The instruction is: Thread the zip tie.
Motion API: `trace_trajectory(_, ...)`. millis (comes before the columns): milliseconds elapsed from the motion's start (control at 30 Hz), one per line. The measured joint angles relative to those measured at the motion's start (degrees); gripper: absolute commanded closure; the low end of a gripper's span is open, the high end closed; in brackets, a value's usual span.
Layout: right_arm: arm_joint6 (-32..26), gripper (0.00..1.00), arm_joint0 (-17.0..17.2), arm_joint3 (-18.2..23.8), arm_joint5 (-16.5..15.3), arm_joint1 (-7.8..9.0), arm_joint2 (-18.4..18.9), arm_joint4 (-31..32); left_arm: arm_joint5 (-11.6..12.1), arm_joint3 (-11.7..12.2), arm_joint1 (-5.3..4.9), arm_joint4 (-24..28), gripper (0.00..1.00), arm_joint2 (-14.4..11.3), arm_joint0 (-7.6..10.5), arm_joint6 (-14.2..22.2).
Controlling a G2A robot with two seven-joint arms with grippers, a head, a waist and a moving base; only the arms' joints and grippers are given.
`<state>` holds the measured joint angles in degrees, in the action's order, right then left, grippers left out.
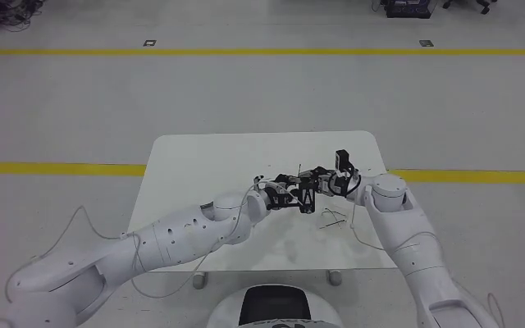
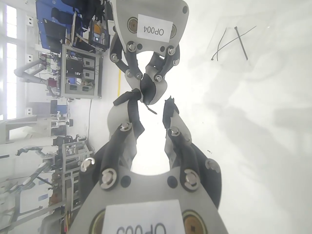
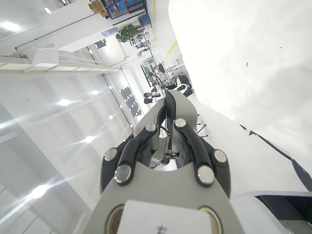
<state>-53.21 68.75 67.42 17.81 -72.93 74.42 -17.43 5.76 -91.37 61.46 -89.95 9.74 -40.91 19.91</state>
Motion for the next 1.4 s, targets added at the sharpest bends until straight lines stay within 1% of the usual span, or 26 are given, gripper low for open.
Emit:
trace_trajectory(33,-0.07,1.00,0.07,0.13,-0.08,0.08,-0.02,-0.06,0.02,-0.01,0.00,0.00,0.82,0.00,0.02,0.06)
trace_trajectory(200,-0.21,1.00,0.33,0.74,-0.21,0.36,-0.20,-0.32,-0.10,-0.02,-0.01,0.00,0.80,0.00,0.02,0.13)
trace_trajectory(233,-0.22,1.00,0.37,0.85,-0.22,0.43,-0.27,-0.39,-0.11,0.00,-0.01,0.00,0.82,0.00,0.01,0.15)
trace_trajectory(500,-0.91,1.00,0.19,0.96,-0.52,0.83,-0.97,-0.66,-0.36,0.12,0.00,0.00,0.87,0.00,-0.02,0.54)
trace_trajectory(700,-1.02,1.00,0.05,0.93,-0.68,1.09,-1.46,-0.85,-0.50,0.10,0.01,0.00,0.87,0.00,-0.02,0.73)
trace_trajectory(733,-1.05,1.00,0.04,0.93,-0.70,1.13,-1.53,-0.89,-0.50,0.10,0.01,0.00,0.88,0.00,-0.02,0.73)
trace_trajectory(800,-1.10,1.00,0.01,0.92,-0.75,1.22,-1.71,-1.00,-0.46,0.12,0.01,0.00,0.98,0.00,0.01,0.69)
trace_trajectory(833,-1.11,1.00,-0.01,0.91,-0.77,1.25,-1.78,-1.07,-0.42,0.14,0.02,0.00,1.00,0.00,0.02,0.66)
trace_trajectory(1067,-0.98,1.00,-0.17,0.72,-0.96,1.50,-2.26,-1.68,-0.02,0.30,0.08,0.00,1.00,0.00,-0.02,0.36)
trace_trajectory(1133,-0.88,0.00,-0.21,0.66,-0.96,1.56,-2.38,-1.88,-0.07,0.48,0.08,0.00,1.00,0.02,-0.03,0.22)
trace_trajectory(1200,-0.58,0.00,-0.22,0.59,-0.85,1.63,-2.41,-2.21,-0.68,0.72,-0.04,0.01,1.00,0.48,-0.25,0.12)
trace_trajectory(1267,-0.24,0.00,-0.26,0.53,-0.68,1.73,-2.28,-2.38,-1.44,0.91,-0.28,0.55,1.00,1.53,-0.85,-0.14)
trace_trajectory(1400,0.44,0.00,-0.27,0.57,-1.10,2.12,-1.69,-1.55,-1.89,1.07,-1.42,3.81,1.00,5.13,-2.32,-1.26)
